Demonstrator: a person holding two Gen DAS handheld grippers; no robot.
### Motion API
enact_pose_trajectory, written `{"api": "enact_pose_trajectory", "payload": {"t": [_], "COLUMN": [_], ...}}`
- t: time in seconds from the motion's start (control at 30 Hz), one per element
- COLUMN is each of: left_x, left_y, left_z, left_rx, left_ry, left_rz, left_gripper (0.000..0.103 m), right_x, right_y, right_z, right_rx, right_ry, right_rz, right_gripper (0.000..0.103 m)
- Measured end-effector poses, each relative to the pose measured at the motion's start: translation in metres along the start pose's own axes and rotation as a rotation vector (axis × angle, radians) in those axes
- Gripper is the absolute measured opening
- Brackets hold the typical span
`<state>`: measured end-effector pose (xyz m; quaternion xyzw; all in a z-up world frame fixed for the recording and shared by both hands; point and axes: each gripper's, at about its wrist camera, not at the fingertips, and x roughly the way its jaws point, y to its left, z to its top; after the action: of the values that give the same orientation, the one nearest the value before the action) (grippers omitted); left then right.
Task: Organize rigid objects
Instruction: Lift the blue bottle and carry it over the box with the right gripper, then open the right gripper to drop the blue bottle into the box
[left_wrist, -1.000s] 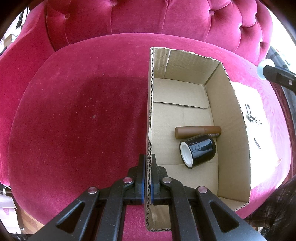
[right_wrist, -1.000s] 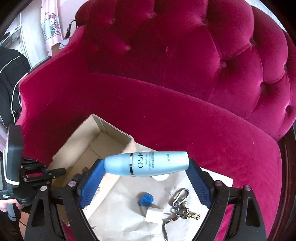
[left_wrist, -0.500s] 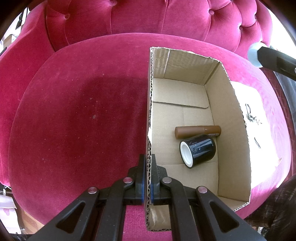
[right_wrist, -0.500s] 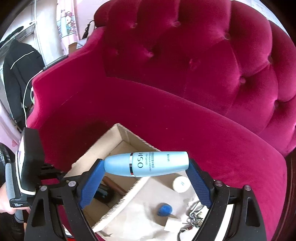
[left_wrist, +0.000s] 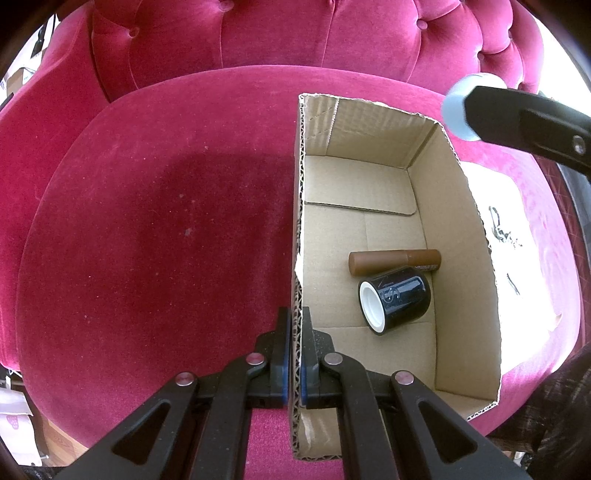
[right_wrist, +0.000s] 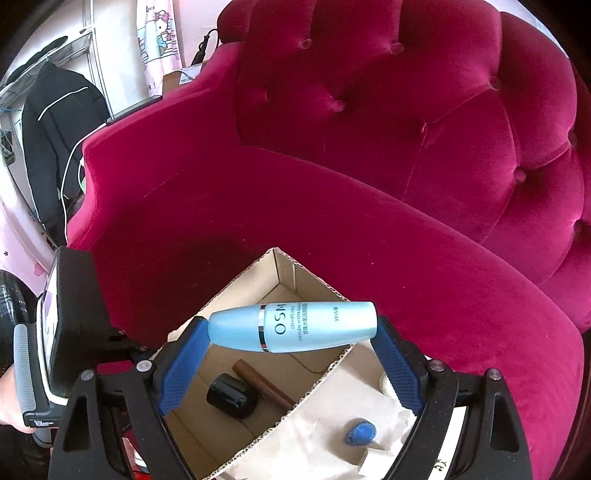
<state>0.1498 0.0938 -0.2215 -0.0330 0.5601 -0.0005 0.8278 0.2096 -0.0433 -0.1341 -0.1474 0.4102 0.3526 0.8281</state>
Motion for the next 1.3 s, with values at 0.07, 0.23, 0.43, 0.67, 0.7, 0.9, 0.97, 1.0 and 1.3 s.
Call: {"api": "enact_pose_trajectory", "payload": {"t": [0.07,0.23,0.43,0.67,0.7,0.9,0.97,1.0,1.3], "left_x": [0.000,0.000,0.000,0.000,0.000,0.000,0.000,0.000,0.000], "left_y": [0.000,-0.001,-0.001,-0.001,-0.001,0.001,0.001,0.002,0.001], "left_z": [0.000,-0.001,-0.001,-0.001,-0.001,-0.002,-0.002,-0.002,-0.003], "left_rx": [0.000,-0.001,-0.002,-0.005,-0.005,-0.007,-0.007,-0.006,-0.005], "left_ry": [0.000,0.000,0.000,0.000,0.000,0.001,0.000,0.000,-0.001], "left_rz": [0.000,-0.001,-0.004,-0.005,-0.005,-0.008,-0.007,-0.007,-0.004], "left_gripper": [0.003,0.003,0.003,0.003,0.003,0.003,0.003,0.003,0.003], "right_x": [0.003,0.012,0.026,0.039,0.040,0.049,0.049,0.049,0.053], "right_y": [0.002,0.006,0.011,0.017,0.018,0.018,0.017,0.017,0.018], "right_z": [0.001,0.003,0.005,0.003,0.003,0.002,0.003,0.003,0.003], "right_rx": [-0.003,-0.015,-0.026,-0.046,-0.049,-0.053,-0.053,-0.054,-0.070], "right_ry": [0.002,0.013,0.031,0.054,0.057,0.067,0.065,0.064,0.051], "right_rz": [0.006,0.012,0.020,0.032,0.034,0.031,0.029,0.026,-0.024], "right_gripper": [0.091,0.091,0.091,0.091,0.091,0.091,0.091,0.091,0.102]}}
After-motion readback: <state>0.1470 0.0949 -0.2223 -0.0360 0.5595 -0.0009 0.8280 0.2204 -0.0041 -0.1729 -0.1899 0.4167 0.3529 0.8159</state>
